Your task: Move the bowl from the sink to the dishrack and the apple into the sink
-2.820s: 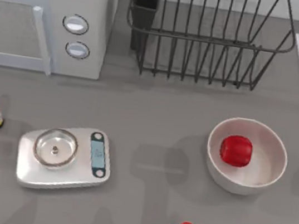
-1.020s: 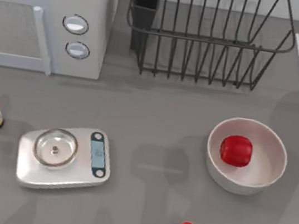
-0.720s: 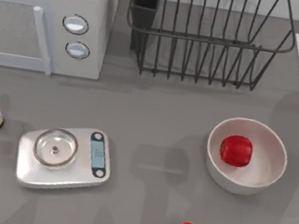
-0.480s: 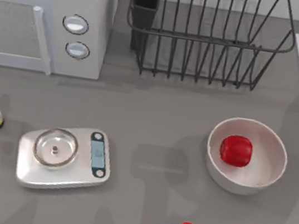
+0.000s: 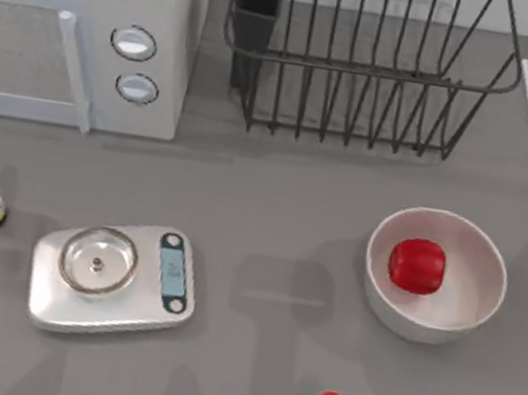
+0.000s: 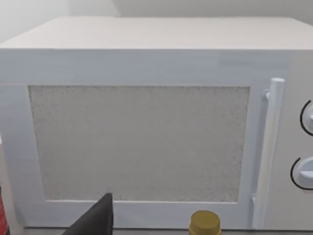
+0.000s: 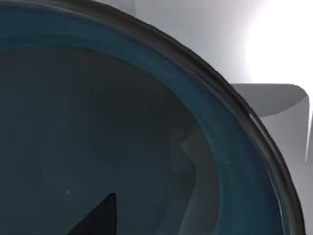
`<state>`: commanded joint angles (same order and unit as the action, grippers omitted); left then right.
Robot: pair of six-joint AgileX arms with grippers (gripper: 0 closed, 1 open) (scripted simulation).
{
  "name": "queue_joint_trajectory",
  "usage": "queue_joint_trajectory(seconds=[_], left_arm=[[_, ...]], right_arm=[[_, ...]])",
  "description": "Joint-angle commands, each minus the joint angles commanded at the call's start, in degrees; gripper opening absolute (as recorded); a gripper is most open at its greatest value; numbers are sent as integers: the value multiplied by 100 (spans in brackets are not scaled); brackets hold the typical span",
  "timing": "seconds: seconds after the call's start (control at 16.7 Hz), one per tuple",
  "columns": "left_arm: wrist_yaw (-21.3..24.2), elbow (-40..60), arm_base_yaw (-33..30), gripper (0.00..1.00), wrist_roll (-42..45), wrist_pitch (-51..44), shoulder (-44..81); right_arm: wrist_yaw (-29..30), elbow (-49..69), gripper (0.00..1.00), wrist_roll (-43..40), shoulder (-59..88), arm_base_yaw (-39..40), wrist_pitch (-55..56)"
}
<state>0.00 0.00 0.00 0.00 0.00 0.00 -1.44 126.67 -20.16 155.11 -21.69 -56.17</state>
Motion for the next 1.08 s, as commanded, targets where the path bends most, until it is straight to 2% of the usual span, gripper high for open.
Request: queue_joint_trajectory(seconds=[0.12, 0.9, 1.08], left_arm=[[0, 0, 0, 100, 0, 0, 0], [0, 0, 0, 100, 0, 0, 0], [0, 0, 0, 100, 0, 0, 0]], right_arm=[[0, 0, 100, 0, 0, 0, 0], [0, 0, 2, 0, 0, 0, 0], [0, 0, 0, 0, 0, 0, 0]])
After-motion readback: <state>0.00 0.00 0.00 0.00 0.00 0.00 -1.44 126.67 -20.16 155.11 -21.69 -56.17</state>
